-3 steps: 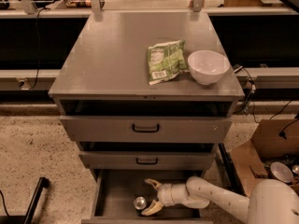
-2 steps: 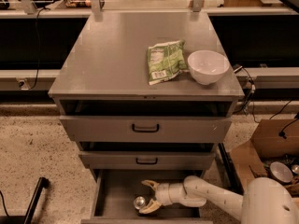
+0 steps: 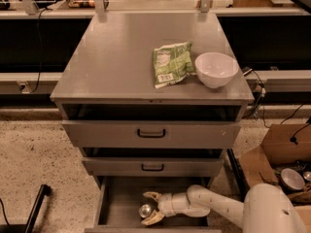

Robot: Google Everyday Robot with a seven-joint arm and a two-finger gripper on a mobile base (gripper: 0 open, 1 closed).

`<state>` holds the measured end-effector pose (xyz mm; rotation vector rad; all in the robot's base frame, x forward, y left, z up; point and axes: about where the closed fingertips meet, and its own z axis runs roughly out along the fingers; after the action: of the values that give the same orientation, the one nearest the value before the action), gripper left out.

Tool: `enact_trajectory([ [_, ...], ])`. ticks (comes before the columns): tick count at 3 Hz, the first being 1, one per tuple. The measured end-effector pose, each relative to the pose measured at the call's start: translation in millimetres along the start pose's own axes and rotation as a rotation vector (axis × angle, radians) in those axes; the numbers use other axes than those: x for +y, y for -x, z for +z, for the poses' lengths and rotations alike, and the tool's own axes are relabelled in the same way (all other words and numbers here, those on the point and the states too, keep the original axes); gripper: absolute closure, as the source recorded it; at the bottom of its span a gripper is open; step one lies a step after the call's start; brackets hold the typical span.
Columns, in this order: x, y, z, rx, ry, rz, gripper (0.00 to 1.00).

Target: Pick green can from bottom drawer and place on counter

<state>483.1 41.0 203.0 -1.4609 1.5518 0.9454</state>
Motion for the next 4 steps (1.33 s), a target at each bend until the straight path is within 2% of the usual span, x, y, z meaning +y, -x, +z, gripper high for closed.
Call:
enact_trajectory([
  [1,3,-4,6,-0.008,0.006,0.003,0.39],
  [2,4,-8,6,-0.014,-0.003,0.007,0.57],
  [3,3,-19,5,-0.013,-0.022,0.024,0.80],
  [4,3,-13,-5,-0.061,-0.043,0.018,1.00],
])
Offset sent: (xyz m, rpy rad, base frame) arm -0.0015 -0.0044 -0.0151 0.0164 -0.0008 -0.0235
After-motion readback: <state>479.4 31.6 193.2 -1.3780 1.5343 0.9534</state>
